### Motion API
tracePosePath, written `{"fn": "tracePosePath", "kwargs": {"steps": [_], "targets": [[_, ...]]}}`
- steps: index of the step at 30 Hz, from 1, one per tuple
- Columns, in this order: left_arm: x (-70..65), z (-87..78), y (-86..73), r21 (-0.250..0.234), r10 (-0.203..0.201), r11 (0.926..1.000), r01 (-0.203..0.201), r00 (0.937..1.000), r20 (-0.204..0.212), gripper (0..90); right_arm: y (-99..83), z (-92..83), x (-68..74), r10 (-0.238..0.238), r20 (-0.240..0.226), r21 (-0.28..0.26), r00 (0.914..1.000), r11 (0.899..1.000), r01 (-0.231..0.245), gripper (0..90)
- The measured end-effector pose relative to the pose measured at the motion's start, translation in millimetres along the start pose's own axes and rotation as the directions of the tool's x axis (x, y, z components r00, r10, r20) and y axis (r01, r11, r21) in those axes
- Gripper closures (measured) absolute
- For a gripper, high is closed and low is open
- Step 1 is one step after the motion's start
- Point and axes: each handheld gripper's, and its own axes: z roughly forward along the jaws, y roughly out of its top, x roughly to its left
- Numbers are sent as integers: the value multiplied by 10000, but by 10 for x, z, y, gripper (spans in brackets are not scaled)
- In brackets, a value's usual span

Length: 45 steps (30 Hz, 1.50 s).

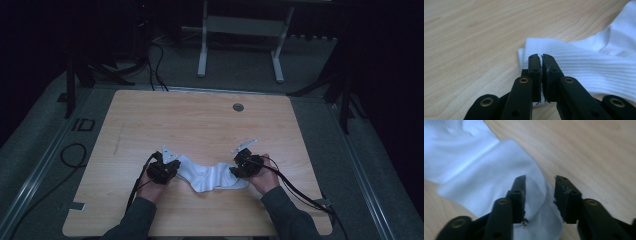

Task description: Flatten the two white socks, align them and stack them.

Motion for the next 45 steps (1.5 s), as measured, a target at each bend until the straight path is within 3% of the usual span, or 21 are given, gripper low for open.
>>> {"fn": "tracePosePath", "kwargs": {"steps": [2, 4, 9, 20, 28, 29, 32, 34, 45], "targets": [[3, 22, -21, 68, -63, 10000, 63, 10000, 10, 866, -30, 29, -19, -11, -187, 83, 9998, 10000, 13, 803], [5, 17, -27, 109, -78, 9999, 78, 10000, -9, 876, -54, 14, -26, -124, -140, -18, 9998, 9999, 124, 878], [4, 9, -45, 177, -11, 9998, 11, 10000, -41, 889, -98, -91, -63, -228, 110, -142, 9997, 9996, 230, 884], [38, -20, -88, 196, -159, 9997, 156, 9998, 152, 893, -284, -257, -261, 402, 294, -283, 9988, 9988, -393, 882], [38, -31, -96, 156, -271, 9995, 267, 9993, 245, 886, -250, -342, -268, 456, 282, -774, 9986, 9961, -433, 879], [39, -33, -97, 121, -295, 9995, 292, 9992, 285, 880, -240, -337, -265, 433, 236, -773, 9988, 9962, -413, 864], [37, -52, -98, -18, -374, 9993, 375, 9985, 397, 836, -230, -304, -278, 463, 121, -709, 9989, 9965, -453, 666], [40, -65, -97, -104, -403, 9991, 408, 9981, 462, 824, -238, -318, -295, 629, 154, -887, 9979, 9942, -613, 597], [69, -142, -75, -436, -490, 9977, 517, 9970, 597, 809, -290, -457, -442, 1196, 293, -1472, 9924, 9825, -1141, 511]]}}
